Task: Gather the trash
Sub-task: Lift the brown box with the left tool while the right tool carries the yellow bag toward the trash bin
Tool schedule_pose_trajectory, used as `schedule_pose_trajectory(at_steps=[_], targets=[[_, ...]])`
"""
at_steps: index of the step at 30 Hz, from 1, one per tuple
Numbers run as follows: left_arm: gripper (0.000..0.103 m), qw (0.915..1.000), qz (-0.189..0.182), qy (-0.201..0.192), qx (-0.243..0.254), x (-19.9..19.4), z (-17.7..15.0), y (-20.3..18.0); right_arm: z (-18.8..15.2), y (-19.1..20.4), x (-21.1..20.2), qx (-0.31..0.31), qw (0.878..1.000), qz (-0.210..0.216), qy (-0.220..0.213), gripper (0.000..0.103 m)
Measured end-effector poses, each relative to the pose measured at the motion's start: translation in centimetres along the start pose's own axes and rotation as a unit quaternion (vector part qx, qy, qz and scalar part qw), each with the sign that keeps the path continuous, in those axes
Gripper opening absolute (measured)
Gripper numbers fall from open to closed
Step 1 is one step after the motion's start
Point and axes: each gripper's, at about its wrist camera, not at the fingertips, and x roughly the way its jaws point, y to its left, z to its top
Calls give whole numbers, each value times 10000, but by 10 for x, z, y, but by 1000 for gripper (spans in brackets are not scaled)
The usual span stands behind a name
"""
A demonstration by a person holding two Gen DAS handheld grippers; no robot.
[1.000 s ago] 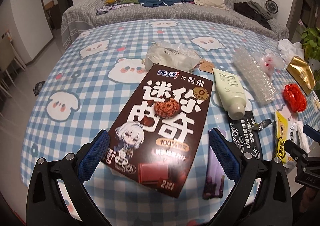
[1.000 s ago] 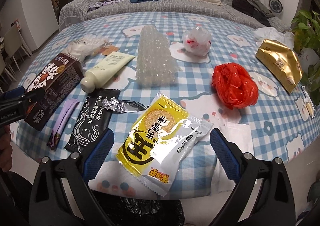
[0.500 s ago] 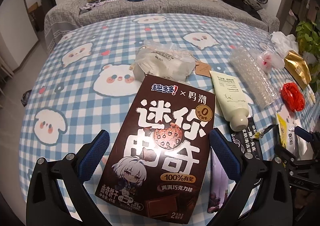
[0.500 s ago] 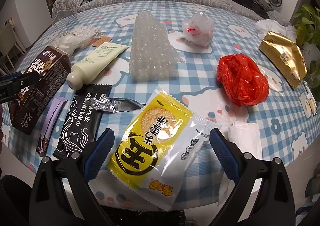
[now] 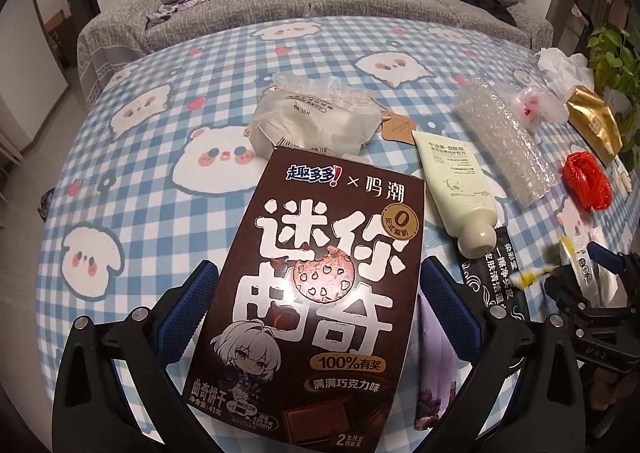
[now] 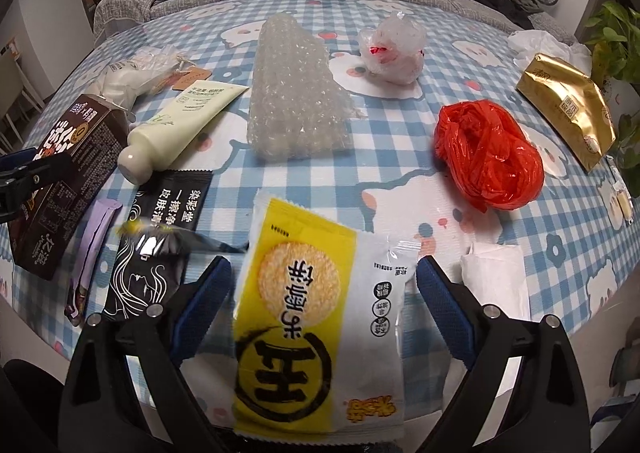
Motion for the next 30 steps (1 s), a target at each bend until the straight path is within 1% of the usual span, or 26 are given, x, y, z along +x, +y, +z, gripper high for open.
schedule_pose_trajectory(at_steps=[4, 7, 10, 15, 16, 18, 19, 20, 23, 27, 29, 30], targets=[[98, 9998, 161, -16, 83, 4, -1, -5, 0, -2, 2, 29, 9999, 115, 53, 85], [98, 9997, 211, -43, 63, 4, -2, -7, 0, -3, 2, 40, 9997, 229, 60, 78], [98, 9997, 248, -63, 41, 4, -2, -8, 0, -3, 0, 43, 9997, 233, 46, 69], [98, 9996, 249, -99, -38, 4, -2, -7, 1, -7, -2, 86, 9997, 228, 13, 49], [98, 9996, 262, -102, -35, 4, -3, -8, 1, -7, -3, 84, 9997, 232, 10, 47], [97, 9996, 274, -104, -49, 3, -3, -7, 1, -8, -3, 82, 9997, 240, 1, 36], [97, 9995, 288, -106, -62, 3, -3, -7, 1, -8, -4, 79, 9997, 252, 1, 34], [97, 9994, 303, -115, -72, 3, -4, -7, 1, -9, -4, 81, 9996, 257, -2, 30], [97, 9993, 317, -137, -121, 2, -4, -8, 0, -11, -5, 74, 9996, 291, -5, 21], [97, 9992, 289, -153, -222, 0, -6, -9, 1, -11, -6, 19, 9994, 341, 25, 20], [97, 9992, 295, -149, -239, -2, -7, -10, 0, -9, -8, -40, 9995, 317, 21, 25], [97, 9991, 299, -153, -253, -4, -8, -11, -1, -8, -9, -63, 9994, 336, -4, 29]])
